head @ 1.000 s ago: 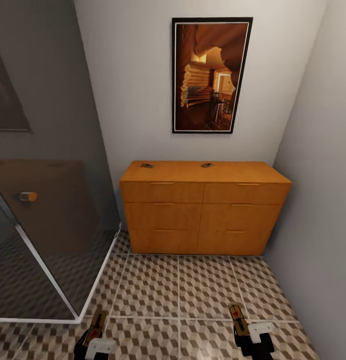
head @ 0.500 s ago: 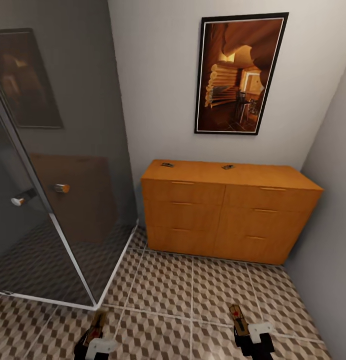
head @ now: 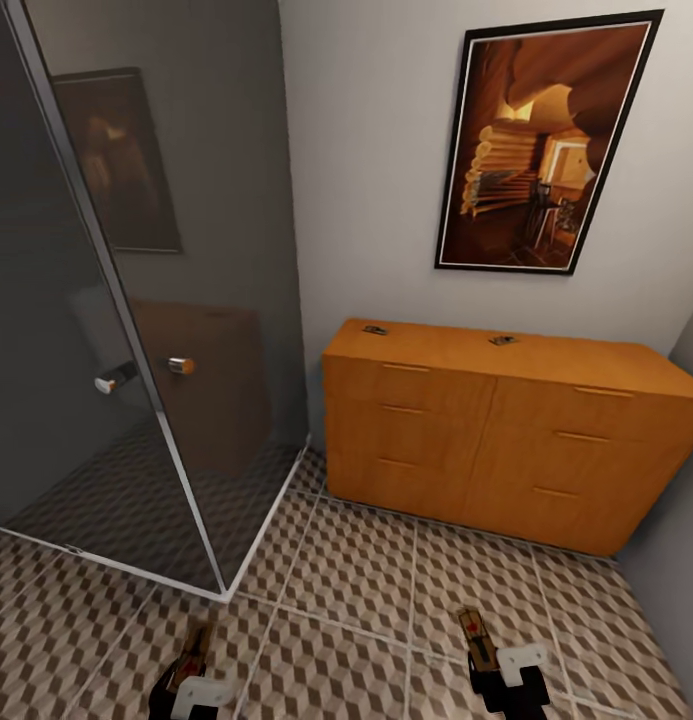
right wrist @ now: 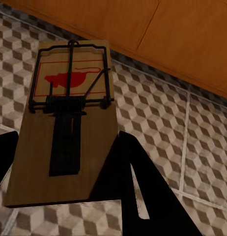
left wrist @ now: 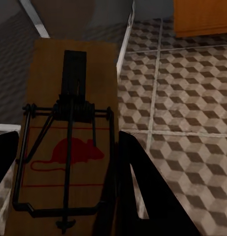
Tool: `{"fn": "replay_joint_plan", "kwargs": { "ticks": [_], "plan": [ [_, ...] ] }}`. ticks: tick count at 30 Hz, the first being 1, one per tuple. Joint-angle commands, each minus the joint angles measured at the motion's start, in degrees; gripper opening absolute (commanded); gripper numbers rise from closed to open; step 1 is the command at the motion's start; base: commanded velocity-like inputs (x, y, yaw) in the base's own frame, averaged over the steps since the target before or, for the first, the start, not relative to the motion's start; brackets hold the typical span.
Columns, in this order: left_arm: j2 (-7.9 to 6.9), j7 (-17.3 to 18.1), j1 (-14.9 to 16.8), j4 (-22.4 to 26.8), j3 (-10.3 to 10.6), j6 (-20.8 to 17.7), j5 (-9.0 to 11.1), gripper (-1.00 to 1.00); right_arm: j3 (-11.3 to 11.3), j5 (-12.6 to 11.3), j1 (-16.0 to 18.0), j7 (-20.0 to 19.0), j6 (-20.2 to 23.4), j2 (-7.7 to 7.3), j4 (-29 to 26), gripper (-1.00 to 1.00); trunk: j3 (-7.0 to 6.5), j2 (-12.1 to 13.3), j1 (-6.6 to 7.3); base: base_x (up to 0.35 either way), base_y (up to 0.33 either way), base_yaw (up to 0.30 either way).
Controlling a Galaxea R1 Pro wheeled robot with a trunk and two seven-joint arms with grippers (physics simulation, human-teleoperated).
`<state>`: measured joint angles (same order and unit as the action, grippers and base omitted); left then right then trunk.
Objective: Take the four mousetraps from the cabinet in the bathroom and place them on the bathroom floor. Make sure all four end up on the same floor surface, and ensure that at least two of them are either under or directly next to the same bathroom sink.
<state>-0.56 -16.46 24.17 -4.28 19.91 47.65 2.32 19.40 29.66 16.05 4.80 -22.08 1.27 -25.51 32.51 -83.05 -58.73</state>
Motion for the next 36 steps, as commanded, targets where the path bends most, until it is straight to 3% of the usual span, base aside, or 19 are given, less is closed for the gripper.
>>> {"fn": "replay_joint_plan", "kwargs": {
  "ticks": [1, 36],
  "plan": [
    [0.04, -0.2, 0.1, -0.2, 0.5, 0.2, 0.2, -1.00, 0.4, 0.4, 0.0, -0.1, -0.2, 0.05, 0.0, -1.00, 0.05, 0.0, 0.00, 0.000, 0.000, 0.254],
    [0.30, -0.1, 0.1, -0.2, 0.5, -0.6, 0.2, -1.00, 0.4, 0.3, 0.0, 0.0, -0.2, 0.05, 0.2, -1.00, 0.05, 0.0, 0.00, 0.000, 0.000, 0.254]
  ]
}}
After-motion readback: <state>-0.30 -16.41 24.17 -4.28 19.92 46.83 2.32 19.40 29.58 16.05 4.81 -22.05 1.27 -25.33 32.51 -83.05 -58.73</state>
